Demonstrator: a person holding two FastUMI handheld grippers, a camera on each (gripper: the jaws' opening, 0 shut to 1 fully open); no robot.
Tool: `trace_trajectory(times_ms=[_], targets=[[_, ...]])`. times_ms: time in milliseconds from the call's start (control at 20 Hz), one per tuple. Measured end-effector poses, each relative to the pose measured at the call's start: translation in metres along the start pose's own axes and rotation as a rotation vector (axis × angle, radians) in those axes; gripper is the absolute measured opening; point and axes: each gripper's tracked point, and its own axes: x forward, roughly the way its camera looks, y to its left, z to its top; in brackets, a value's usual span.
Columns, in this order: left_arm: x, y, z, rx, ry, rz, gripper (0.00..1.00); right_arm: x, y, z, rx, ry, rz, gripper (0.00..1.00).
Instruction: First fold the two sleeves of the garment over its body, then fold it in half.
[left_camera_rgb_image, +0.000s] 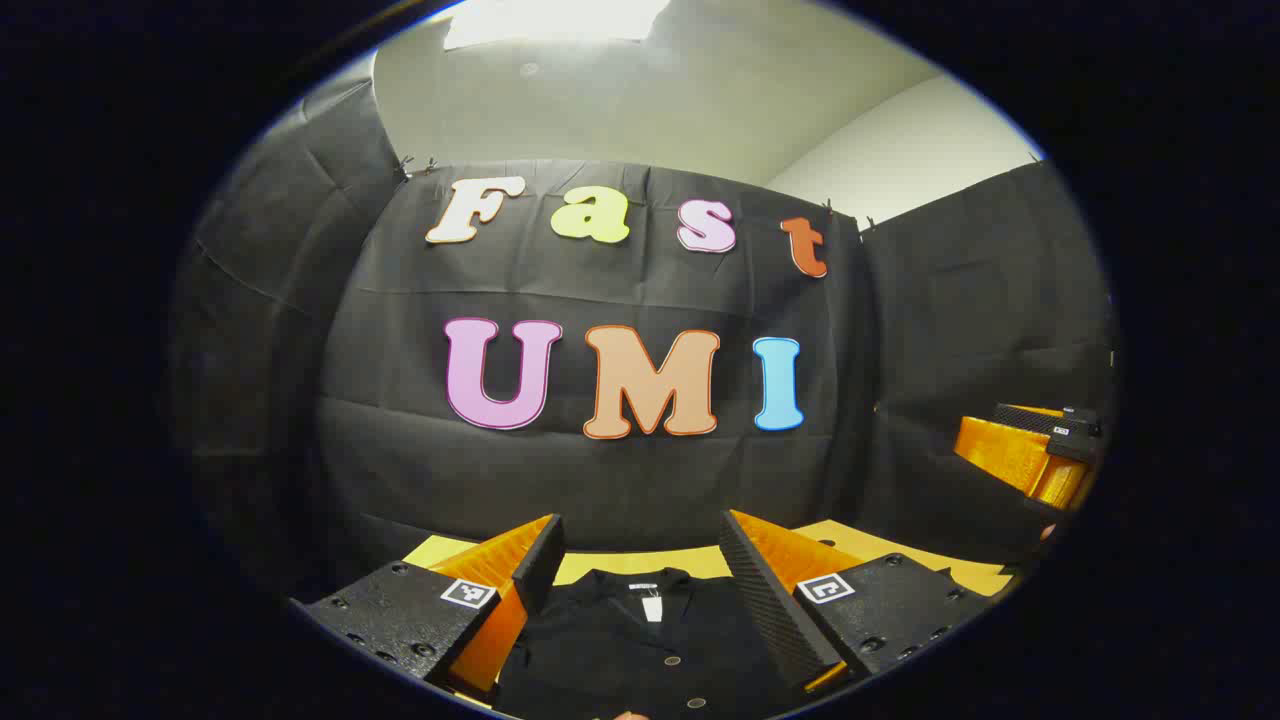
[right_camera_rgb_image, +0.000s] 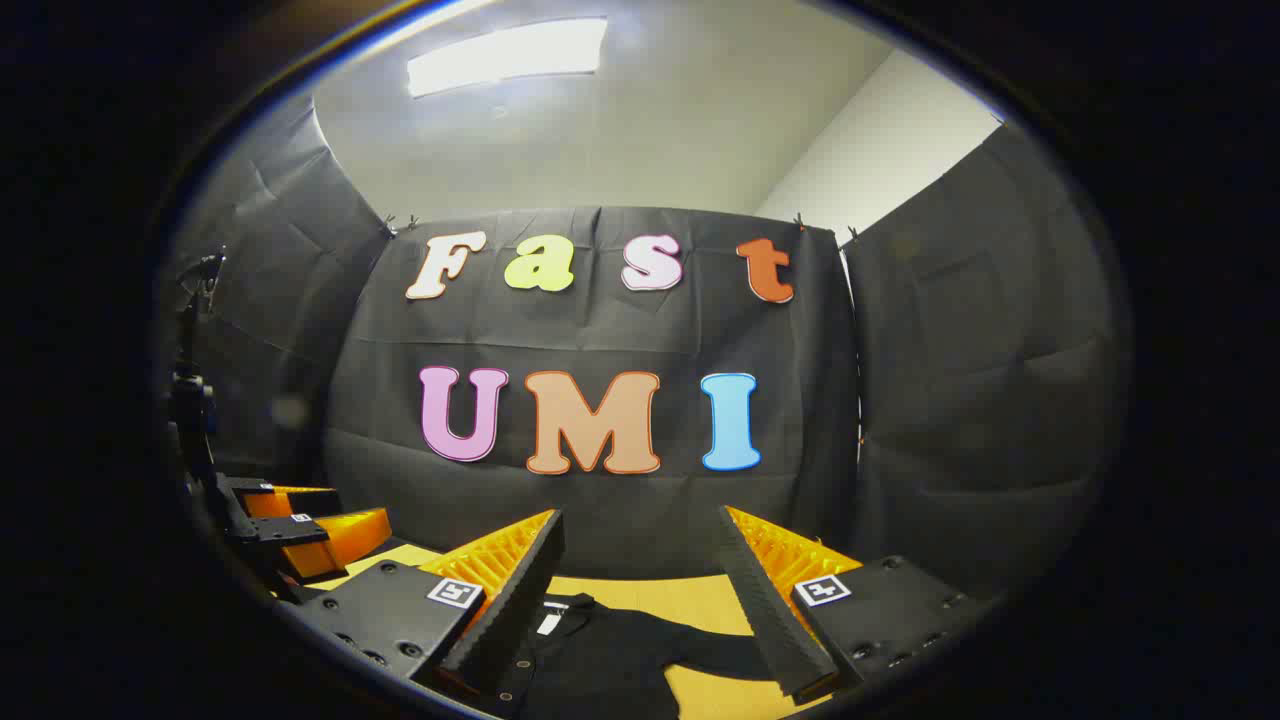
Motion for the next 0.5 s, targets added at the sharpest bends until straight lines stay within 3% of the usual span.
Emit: trace_trajectory(times_ms=[100, 150, 200, 250, 350, 500], targets=[[-0.003, 0.0, 0.001, 0.004, -0.008, -0.01, 0.89, -0.003, 0.002, -0.001, -0.007, 0.005, -0.003, 0.98], [-0.003, -0.001, 0.001, 0.0, -0.012, -0.017, 0.93, -0.005, 0.001, -0.001, -0.028, 0.009, -0.017, 0.98], [-0.004, -0.003, -0.001, -0.009, -0.01, -0.024, 0.89, -0.006, 0.0, 0.0, -0.066, 0.003, -0.03, 0.97], [-0.004, -0.004, -0.003, -0.023, -0.002, -0.031, 0.92, -0.008, 0.002, 0.005, -0.103, -0.012, -0.03, 0.98], [-0.004, -0.002, -0.006, -0.04, 0.013, -0.031, 0.97, -0.01, 0.013, 0.011, -0.126, -0.027, -0.012, 0.96], [-0.003, 0.007, 0.004, -0.035, -0.013, -0.019, 0.93, -0.009, 0.029, 0.008, -0.128, -0.027, 0.023, 0.99]])
